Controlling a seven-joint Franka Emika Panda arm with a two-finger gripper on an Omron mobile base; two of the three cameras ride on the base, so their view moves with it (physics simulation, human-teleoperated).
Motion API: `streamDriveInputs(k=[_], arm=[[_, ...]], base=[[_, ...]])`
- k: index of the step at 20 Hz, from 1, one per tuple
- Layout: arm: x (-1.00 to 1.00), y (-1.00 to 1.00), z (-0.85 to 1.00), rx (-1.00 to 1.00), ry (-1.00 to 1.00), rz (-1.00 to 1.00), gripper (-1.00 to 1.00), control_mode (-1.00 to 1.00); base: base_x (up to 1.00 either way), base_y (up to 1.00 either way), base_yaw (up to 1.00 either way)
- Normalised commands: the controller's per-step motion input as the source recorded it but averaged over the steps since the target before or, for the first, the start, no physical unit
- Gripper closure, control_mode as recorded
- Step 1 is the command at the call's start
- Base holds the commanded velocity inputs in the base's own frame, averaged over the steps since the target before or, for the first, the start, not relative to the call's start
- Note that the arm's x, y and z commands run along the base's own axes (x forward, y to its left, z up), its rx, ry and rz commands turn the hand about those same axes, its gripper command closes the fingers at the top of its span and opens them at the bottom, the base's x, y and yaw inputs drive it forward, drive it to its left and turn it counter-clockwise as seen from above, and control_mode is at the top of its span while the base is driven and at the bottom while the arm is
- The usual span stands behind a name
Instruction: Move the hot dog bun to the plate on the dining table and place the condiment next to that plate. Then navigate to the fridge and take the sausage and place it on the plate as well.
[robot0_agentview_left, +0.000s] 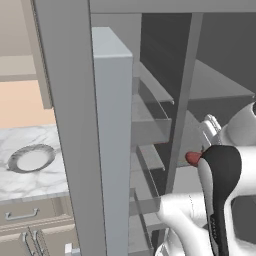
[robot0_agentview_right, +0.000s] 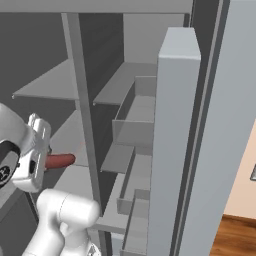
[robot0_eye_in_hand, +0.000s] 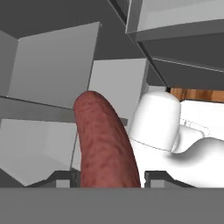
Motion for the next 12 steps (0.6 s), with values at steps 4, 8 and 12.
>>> streamDriveInputs(k=[4,8,12], arm=[[-0.68,-0.04,0.05,0.0,-0.2,-0.07,1.0,-1.0],[-0.53,-0.02,0.08,0.0,-0.15,-0.09,1.0,-1.0],[-0.1,0.0,0.0,0.0,0.0,-0.01,1.0,1.0]], base=[[0.0,0.0,0.0],[0.0,0.0,0.0],[-0.04,0.0,0.0]])
